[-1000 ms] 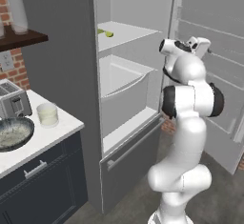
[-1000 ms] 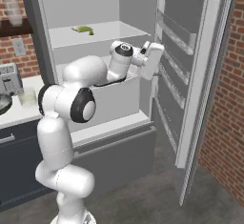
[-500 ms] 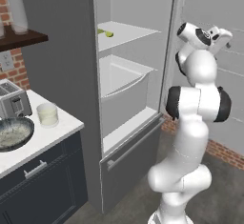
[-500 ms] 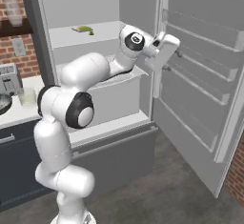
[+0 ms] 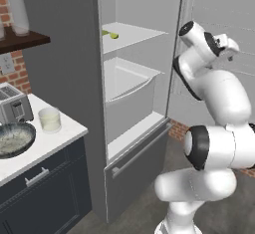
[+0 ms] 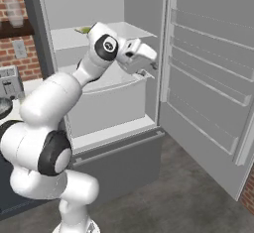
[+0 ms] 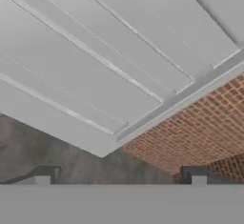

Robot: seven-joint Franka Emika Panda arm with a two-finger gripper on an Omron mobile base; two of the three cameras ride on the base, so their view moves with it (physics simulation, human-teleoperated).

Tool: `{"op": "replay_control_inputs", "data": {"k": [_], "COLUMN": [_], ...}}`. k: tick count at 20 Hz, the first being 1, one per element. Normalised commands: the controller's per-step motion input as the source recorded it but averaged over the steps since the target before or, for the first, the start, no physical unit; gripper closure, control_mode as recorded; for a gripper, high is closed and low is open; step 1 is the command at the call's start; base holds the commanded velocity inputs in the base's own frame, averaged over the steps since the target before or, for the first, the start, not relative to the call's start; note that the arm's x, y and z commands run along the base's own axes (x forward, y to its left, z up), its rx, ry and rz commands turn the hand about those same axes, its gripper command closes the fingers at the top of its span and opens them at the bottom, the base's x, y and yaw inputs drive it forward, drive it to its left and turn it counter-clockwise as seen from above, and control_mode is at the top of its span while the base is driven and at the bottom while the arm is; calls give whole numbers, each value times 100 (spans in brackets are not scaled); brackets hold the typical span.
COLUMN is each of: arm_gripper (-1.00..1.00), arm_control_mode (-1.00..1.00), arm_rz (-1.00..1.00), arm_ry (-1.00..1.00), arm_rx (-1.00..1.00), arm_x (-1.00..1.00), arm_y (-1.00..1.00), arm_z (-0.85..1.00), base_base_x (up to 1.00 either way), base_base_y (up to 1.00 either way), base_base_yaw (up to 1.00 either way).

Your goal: Grab a lemon wedge from the fridge and one ice cube from the ice bowl, and put them in the glass of lemonade.

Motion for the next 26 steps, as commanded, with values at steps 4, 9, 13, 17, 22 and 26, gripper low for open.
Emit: {"op": "replay_control_inputs", "data": {"k": [4,9,13,17,22,26], "arm_gripper": [-100,-100,-100,-100,-100,-100], "arm_control_mode": [-100,-100,-100,-100,-100,-100], "arm_rz": [7,20,41,35,15,-1], "arm_ry": [-14,-6,2,-4,-2,0], "arm_rx": [69,75,40,7,0,-4], "arm_x": [-52,-73,-85,-100,-92,-43], "arm_y": [100,90,99,63,10,0], "arm_z": [-31,-43,-18,22,27,13], "base_base_x": [0,0,0,0,0,0], "base_base_y": [0,0,0,0,0,0], "base_base_yaw": [0,0,0,0,0,0]}}
